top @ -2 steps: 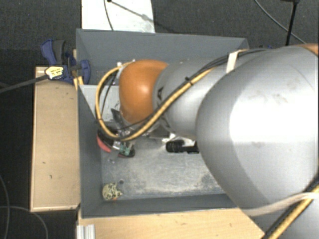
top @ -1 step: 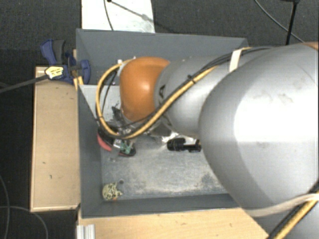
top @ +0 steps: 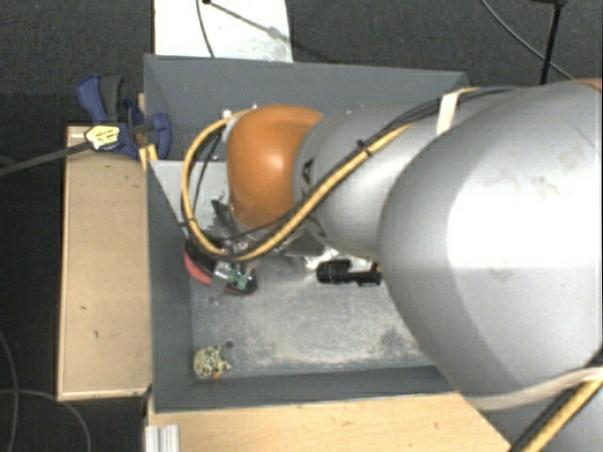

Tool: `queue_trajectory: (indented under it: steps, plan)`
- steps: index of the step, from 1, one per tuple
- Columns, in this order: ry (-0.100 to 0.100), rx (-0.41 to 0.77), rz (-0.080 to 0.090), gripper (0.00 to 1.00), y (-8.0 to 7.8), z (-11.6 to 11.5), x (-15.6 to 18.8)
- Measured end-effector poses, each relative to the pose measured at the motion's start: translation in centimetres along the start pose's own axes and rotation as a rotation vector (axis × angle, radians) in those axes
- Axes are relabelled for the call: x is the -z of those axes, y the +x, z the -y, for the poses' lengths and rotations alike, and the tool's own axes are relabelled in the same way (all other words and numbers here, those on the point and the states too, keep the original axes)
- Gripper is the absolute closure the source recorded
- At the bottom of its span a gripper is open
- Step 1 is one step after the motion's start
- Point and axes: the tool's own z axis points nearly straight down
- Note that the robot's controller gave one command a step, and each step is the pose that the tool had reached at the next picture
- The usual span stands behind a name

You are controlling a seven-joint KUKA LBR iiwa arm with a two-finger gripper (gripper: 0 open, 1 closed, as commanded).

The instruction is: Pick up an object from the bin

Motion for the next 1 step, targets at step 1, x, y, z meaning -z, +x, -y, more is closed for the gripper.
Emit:
queue_trajectory:
  steps: [1]
  plan:
    - [-0.001, 0.002, 0.0, 1.0, -0.08, -0.01, 2.1]
